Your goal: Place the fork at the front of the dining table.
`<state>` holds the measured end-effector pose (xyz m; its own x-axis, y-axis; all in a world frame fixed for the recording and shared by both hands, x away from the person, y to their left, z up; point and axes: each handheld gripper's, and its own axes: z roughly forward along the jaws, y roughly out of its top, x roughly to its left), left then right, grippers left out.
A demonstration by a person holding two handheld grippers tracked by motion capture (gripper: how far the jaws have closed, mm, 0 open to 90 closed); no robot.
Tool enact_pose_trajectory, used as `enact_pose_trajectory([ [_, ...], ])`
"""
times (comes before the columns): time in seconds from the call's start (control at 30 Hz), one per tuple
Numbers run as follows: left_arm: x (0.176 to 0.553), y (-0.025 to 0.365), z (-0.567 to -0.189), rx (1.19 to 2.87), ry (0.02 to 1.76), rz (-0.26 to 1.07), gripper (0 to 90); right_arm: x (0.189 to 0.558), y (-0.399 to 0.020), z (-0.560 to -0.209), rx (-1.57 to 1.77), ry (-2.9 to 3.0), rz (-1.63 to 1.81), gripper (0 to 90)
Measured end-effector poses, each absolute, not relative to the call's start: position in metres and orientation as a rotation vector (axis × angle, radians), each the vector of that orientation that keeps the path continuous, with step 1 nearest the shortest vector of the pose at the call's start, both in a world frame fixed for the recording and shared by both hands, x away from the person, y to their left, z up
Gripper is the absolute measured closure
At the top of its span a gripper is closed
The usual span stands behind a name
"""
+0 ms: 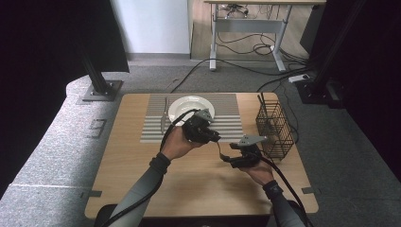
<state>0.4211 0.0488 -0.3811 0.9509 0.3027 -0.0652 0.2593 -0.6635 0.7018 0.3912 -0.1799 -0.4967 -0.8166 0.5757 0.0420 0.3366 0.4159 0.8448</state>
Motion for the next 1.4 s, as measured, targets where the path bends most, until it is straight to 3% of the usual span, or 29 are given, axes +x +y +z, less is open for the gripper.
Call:
enact_pose_trajectory([
  [0.07,0.421,0.049,-0.381,2.331,0.387,0.067,78.4,0.392,-0.178,-0.496,0.790,2.424,1.362,36.2],
  [0.37,0.418,0.052,-0.382,2.344,0.341,0.037,78.4,0.396,-0.165,-0.487,0.600,2.507,1.382,67.2],
  [0.53,0.418,0.054,-0.380,2.338,0.324,0.027,78.4,0.394,-0.164,-0.485,0.512,2.515,1.413,78.3],
  [0.8,0.420,0.058,-0.381,2.309,0.318,0.045,77.0,0.390,-0.162,-0.483,0.476,2.483,1.408,83.9],
  [0.87,0.419,0.060,-0.382,2.291,0.324,0.085,67.6,0.390,-0.162,-0.483,0.483,2.480,1.396,84.0],
  [0.9,0.418,0.062,-0.384,2.276,0.335,0.119,57.1,0.390,-0.162,-0.483,0.500,2.478,1.374,84.1],
  [0.97,0.418,0.064,-0.385,2.267,0.349,0.149,52.4,0.390,-0.162,-0.483,0.509,2.479,1.366,84.2],
  [1.07,0.416,0.071,-0.389,2.240,0.382,0.188,33.8,0.391,-0.164,-0.483,0.549,2.480,1.322,84.3],
  [1.17,0.413,0.081,-0.394,2.207,0.422,0.218,22.3,0.392,-0.165,-0.483,0.571,2.478,1.299,84.4],
  [1.4,0.402,0.105,-0.407,2.194,0.491,0.349,4.5,0.396,-0.168,-0.483,0.631,2.479,1.249,84.4],
])
